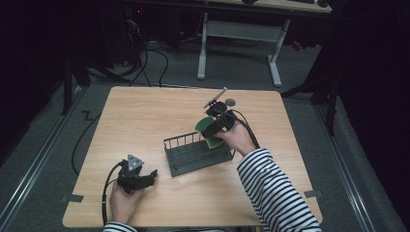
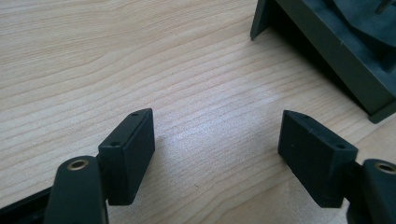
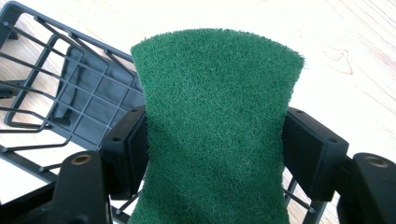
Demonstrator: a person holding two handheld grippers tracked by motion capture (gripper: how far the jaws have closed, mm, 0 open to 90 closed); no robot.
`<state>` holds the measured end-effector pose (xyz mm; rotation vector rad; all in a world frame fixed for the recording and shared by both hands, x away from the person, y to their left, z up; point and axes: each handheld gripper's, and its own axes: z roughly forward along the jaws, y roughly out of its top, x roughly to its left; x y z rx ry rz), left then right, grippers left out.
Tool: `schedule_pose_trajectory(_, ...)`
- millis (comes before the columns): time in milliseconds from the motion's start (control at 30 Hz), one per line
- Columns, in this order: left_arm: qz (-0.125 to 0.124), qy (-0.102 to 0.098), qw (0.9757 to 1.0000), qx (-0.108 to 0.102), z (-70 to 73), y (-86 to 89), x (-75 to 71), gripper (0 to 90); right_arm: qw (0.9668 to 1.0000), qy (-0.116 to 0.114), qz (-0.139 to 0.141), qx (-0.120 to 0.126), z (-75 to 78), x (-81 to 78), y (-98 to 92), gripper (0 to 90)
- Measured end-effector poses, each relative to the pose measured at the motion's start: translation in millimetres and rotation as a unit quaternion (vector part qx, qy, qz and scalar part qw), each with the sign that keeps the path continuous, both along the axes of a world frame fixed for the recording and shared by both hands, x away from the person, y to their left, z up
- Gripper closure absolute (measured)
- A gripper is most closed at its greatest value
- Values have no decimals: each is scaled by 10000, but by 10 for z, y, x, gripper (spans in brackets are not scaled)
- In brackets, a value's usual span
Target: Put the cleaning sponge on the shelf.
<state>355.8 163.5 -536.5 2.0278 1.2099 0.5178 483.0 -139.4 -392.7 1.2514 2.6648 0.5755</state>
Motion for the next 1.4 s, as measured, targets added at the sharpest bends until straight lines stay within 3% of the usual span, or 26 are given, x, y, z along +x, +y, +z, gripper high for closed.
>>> schedule_pose_trajectory(267, 0, -1, 10000, 2, 0, 0, 0, 279, 9999, -95, 30, -21, -43, -20, 6, 298)
schedule_pose_trajectory(700, 4, -4, 10000, 4, 0, -2, 1, 279, 9997, 35, 108, -197, -182, -88, 2, 290)
schedule_pose_trajectory(767, 3, -3, 10000, 1, 0, -2, 2, 279, 9998, 112, 16, -192, -193, -117, -1, 290)
schedule_pose_trajectory(833, 1, 1, 10000, 8, 0, -2, 2, 278, 9997, 93, 120, -197, -214, -114, -21, 291)
schedule_pose_trajectory(1167, 1, 1, 10000, 12, 1, -2, 2, 278, 9996, 239, 121, -114, -248, -132, -43, 281)
schedule_pose_trajectory(1400, 0, 1, 10000, 13, 1, -2, 2, 278, 9998, 162, 105, -76, -252, -157, -81, 199)
